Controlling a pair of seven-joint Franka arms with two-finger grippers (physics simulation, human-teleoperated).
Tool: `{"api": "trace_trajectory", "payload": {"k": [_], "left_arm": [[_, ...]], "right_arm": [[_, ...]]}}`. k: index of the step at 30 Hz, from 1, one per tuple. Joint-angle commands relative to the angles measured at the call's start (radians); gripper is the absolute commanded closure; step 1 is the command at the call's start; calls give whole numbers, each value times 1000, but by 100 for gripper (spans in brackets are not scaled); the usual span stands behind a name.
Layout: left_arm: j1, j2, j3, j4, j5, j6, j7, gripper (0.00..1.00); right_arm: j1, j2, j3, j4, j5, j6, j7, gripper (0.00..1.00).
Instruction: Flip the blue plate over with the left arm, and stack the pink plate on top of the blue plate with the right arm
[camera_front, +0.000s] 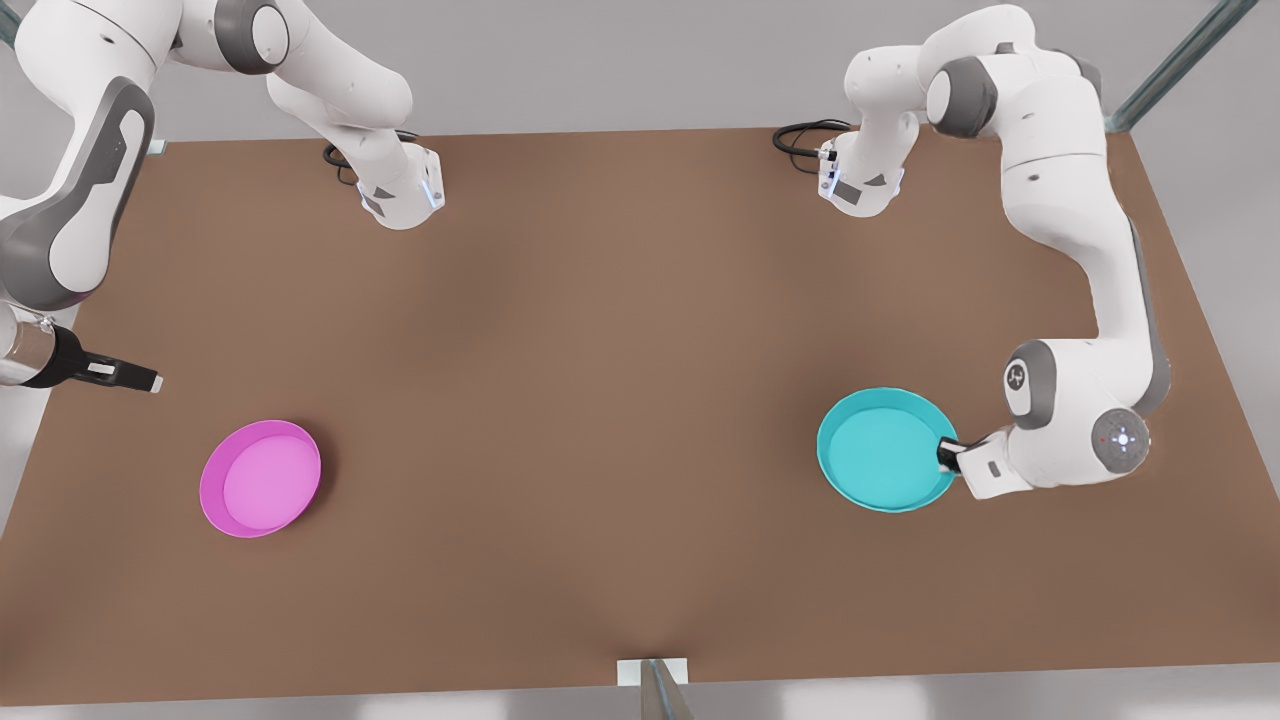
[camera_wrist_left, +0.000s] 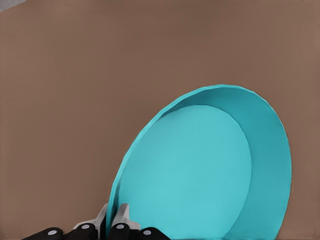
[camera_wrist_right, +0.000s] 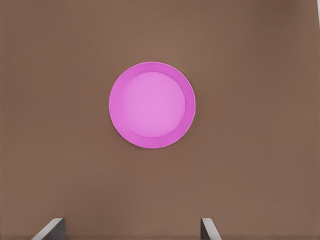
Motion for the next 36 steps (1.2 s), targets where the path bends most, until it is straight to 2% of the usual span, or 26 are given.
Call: {"api": "trace_trajectory", "payload": {"k": [1,5,10,11,13,14,15,17,20,21,22,24,26,29,33,36], "left_arm": [[-80,-6,-2,79,116,-303,-748,79],[-253,-2,1,211,136,-339,-1066,79],[-566,57,30,233,584,-300,-1476,79],[-639,54,74,233,639,-310,-1490,79],[-840,86,318,268,670,-299,-1483,79],[-908,120,406,294,672,-258,-1491,79],[-954,120,450,296,675,-233,-1503,79],[-1077,235,639,296,690,-231,-1488,79],[-1190,362,789,296,684,-218,-1511,79],[-1196,402,797,297,689,-196,-1600,79],[-1262,458,872,284,689,-149,-1654,79],[-1320,477,878,281,690,-149,-1735,79],[-1374,566,880,281,699,-156,-1862,79],[-1393,652,863,279,808,-159,-2060,79],[-1433,650,834,175,894,-184,-2134,79],[-1431,656,793,172,940,-221,-2145,79]], "right_arm": [[0,-1,0,0,1,-1,-2,0],[0,0,0,0,1,-10,-2,0],[0,0,0,-1,1,-10,-2,0],[0,0,0,-1,1,-10,-2,0],[0,0,0,-1,1,-11,-2,0],[0,0,0,-1,1,-11,-2,0],[-1,0,0,0,1,-10,-2,0],[-20,0,1,2,4,-10,-4,0],[-21,0,0,2,2,-10,-5,0],[-21,2,0,2,4,-10,-4,0],[-20,6,0,2,2,-10,-4,0],[-28,8,0,2,4,-10,-5,0],[-28,11,0,2,5,-10,-5,0],[-26,11,1,2,4,-10,-8,0],[-26,11,1,5,5,-10,-7,0],[-26,11,1,10,5,-11,-8,0]]}}
